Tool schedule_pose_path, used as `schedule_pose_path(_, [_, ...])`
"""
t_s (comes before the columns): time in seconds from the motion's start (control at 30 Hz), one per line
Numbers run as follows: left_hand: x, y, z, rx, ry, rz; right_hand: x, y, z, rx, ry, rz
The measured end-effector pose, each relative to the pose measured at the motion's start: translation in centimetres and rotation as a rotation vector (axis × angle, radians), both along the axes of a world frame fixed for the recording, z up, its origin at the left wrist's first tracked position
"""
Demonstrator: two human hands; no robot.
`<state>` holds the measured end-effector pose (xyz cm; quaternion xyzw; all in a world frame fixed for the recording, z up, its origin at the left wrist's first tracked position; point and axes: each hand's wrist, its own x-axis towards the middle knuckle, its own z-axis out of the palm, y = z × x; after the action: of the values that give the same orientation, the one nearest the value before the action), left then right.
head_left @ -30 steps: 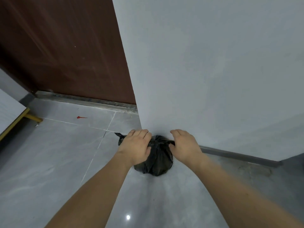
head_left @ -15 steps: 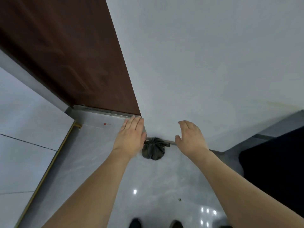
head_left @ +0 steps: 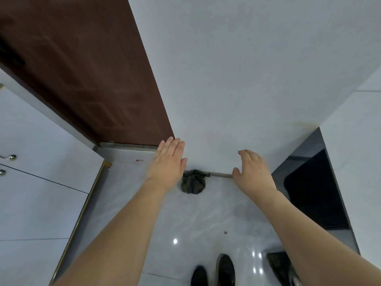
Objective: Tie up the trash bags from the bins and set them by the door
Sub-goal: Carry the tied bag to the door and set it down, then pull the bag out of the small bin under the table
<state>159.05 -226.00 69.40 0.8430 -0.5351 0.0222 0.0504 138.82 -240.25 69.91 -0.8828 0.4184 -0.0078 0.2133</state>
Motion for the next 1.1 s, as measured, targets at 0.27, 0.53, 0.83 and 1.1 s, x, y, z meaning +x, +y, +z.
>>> schedule_pose_path(0.27, [-5.0,-1.8,0.5,0.028,-0.013,-0.151,-6.7,0.2,0.8,-0.029,0.01,-0.162])
schedule_pose_path(0.53, [-15.5,-6.8,2.7,0.014,-0.066,-0.325,-19.1,-1.5,3.2,-0.149,-0.105,-0.42])
schedule_pose_path(0.83, [-29.5,-10.8,3.6,0.025,-0.08,-0.48,-33.9,-2.4,3.0,-0.125,-0.119,-0.593])
schedule_pose_path(1.1, [-36.4,-11.8,1.3,0.079,-0.058,-0.497,-40.1,-2.1,0.6,-0.116,-0.16,-0.618])
